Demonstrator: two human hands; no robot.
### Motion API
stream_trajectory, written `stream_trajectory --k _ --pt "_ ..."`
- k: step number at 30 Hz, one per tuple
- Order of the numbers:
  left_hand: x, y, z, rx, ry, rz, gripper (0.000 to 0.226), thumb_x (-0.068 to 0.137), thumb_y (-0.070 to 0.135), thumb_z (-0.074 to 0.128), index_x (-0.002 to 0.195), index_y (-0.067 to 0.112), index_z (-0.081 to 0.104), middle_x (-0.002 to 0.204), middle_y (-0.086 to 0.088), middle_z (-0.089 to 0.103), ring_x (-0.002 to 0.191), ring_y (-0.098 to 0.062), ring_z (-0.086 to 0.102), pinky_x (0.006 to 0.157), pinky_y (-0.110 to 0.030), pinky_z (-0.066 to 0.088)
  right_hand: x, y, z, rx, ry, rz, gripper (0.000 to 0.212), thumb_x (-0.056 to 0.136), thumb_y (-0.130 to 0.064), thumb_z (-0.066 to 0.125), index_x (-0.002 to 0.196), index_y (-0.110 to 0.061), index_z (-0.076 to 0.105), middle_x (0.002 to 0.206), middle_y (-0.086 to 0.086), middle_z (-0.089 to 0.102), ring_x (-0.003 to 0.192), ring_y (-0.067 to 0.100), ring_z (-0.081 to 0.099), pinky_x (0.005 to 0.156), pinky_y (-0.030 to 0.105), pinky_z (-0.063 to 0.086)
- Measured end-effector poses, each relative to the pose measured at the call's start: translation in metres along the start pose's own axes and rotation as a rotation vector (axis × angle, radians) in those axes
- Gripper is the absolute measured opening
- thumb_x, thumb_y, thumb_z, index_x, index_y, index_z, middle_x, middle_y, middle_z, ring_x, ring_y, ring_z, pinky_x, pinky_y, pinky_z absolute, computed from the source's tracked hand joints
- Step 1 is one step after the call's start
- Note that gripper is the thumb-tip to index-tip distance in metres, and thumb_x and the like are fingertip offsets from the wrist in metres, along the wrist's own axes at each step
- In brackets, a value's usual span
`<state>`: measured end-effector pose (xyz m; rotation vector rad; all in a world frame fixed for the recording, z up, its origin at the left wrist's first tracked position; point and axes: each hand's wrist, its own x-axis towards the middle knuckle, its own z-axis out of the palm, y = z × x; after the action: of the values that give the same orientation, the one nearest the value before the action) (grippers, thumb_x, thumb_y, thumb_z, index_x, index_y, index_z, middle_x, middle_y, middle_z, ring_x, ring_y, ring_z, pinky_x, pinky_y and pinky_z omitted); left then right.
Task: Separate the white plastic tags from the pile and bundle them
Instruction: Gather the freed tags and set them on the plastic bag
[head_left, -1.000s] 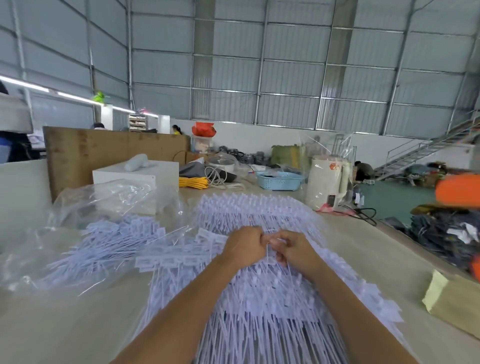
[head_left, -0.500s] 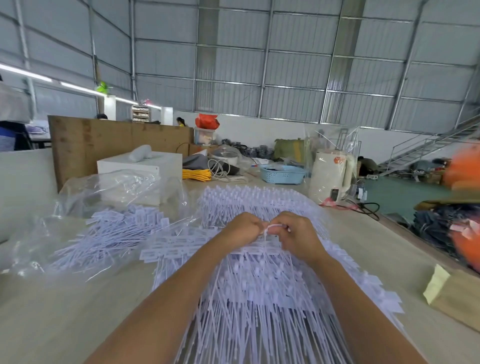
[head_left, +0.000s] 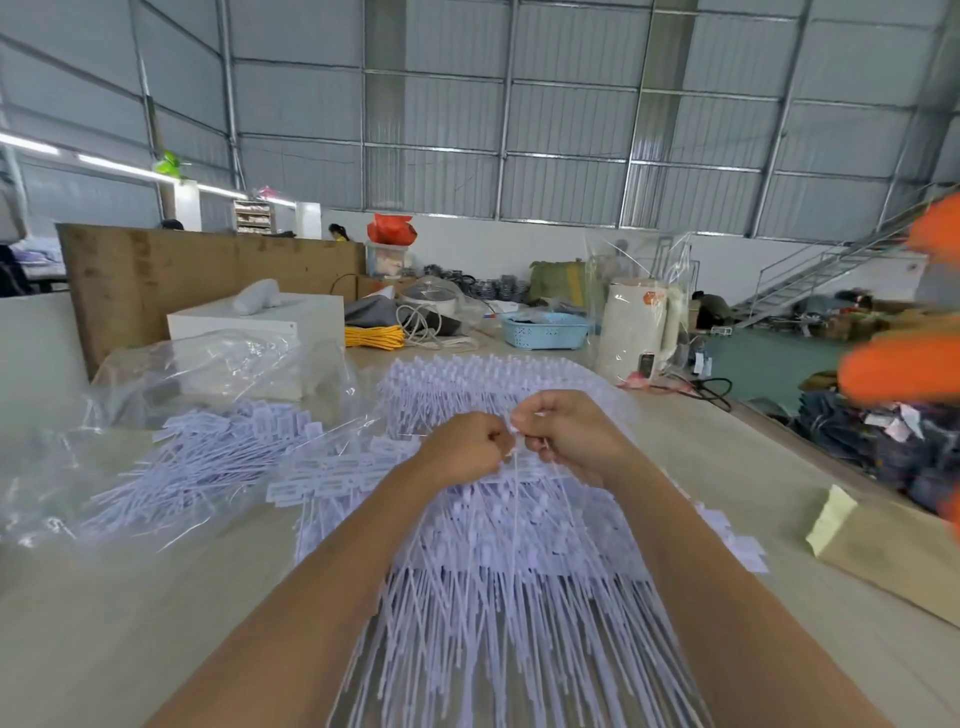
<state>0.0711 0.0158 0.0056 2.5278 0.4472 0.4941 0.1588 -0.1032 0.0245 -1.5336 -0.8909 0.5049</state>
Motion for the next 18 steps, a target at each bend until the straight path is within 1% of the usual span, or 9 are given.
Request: stream_trajectory --k 2,4,7,10,12,14,15,16,18 --pt "-0.004 0.001 -0.004 -0.051 -0.047 -0.023 0.023 0.090 0.008 0.050 0.069 0.014 0.055 0.066 0.005 0.052 0.063 -0.014 0.054 0.055 -0.020 0.039 -0.005 0.006 0.009 0.003 0.034 0.014 0.017 0.090 -0.001 0.059 0.074 -0.006 0.057 0.058 0.007 0.049 0.044 0.011 0.044 0.038 0.018 0.036" --pt "-0.009 0.002 -0.007 -0.081 -0.068 -0.028 0.010 0.087 0.002 0.054 0.081 0.007 0.061 0.069 0.001 0.050 0.062 -0.012 0.050 0.052 -0.015 0.038 -0.009 0.009 0.012 0.048 0.059 0.021 0.016 0.093 -0.001 0.055 0.077 -0.004 0.055 0.058 0.007 0.048 0.044 0.011 0.044 0.038 0.018 0.037" --pt "-0.015 0.004 -0.011 -0.004 -0.098 0.005 0.012 0.083 0.002 0.056 0.091 0.008 0.063 0.082 -0.007 0.056 0.072 -0.021 0.054 0.059 -0.026 0.039 -0.012 0.008 0.011 0.113 0.081 0.016 0.009 0.095 -0.001 0.049 0.090 0.001 0.055 0.063 0.009 0.047 0.050 0.015 0.042 0.041 0.017 0.040" --pt "-0.015 0.002 -0.014 0.065 -0.079 0.019 0.011 0.080 -0.002 0.056 0.086 0.004 0.064 0.088 -0.019 0.057 0.072 -0.024 0.054 0.053 -0.025 0.035 -0.012 0.010 0.008 0.181 0.134 0.007 0.013 0.095 -0.003 0.052 0.084 -0.001 0.059 0.065 0.009 0.048 0.050 0.013 0.044 0.040 0.017 0.039" --pt "-0.015 0.001 -0.017 0.091 -0.058 0.055 0.012 0.082 0.001 0.059 0.091 0.003 0.066 0.103 -0.020 0.058 0.082 -0.026 0.057 0.062 -0.027 0.043 -0.010 0.010 0.002 0.222 0.226 0.023 0.014 0.094 -0.005 0.055 0.080 -0.006 0.058 0.066 0.007 0.049 0.046 0.011 0.044 0.036 0.017 0.034" --pt "-0.015 -0.001 -0.020 0.125 -0.047 0.090 0.021 0.088 0.013 0.060 0.109 0.012 0.066 0.116 -0.011 0.057 0.097 -0.026 0.057 0.080 -0.033 0.049 -0.006 0.009 -0.010 0.344 0.309 0.037 0.019 0.094 -0.008 0.055 0.075 -0.011 0.052 0.067 0.003 0.047 0.040 0.008 0.042 0.033 0.016 0.025" --pt "-0.016 -0.002 -0.021 0.154 -0.034 0.096 0.026 0.090 0.021 0.059 0.116 0.020 0.063 0.118 -0.005 0.059 0.097 -0.024 0.058 0.085 -0.033 0.048 -0.005 0.009 -0.015 0.409 0.323 0.040 0.021 0.094 -0.011 0.055 0.074 -0.012 0.049 0.068 0.002 0.045 0.039 0.007 0.041 0.031 0.016 0.023" --pt "-0.016 -0.001 -0.022 0.191 -0.016 0.097 0.030 0.091 0.028 0.059 0.121 0.027 0.060 0.117 0.000 0.060 0.094 -0.021 0.058 0.084 -0.031 0.047 -0.005 0.009 -0.018 0.447 0.320 0.047 0.021 0.094 -0.014 0.055 0.074 -0.012 0.048 0.068 0.002 0.046 0.041 0.007 0.043 0.031 0.015 0.024" --pt "-0.016 0.001 -0.020 0.245 0.010 0.108 0.033 0.091 0.033 0.058 0.124 0.034 0.057 0.112 0.001 0.064 0.088 -0.019 0.058 0.081 -0.029 0.043 -0.006 0.010 -0.016 0.402 0.274 0.079 0.018 0.093 -0.017 0.059 0.076 -0.012 0.052 0.071 0.002 0.053 0.051 0.011 0.051 0.035 0.015 0.034"
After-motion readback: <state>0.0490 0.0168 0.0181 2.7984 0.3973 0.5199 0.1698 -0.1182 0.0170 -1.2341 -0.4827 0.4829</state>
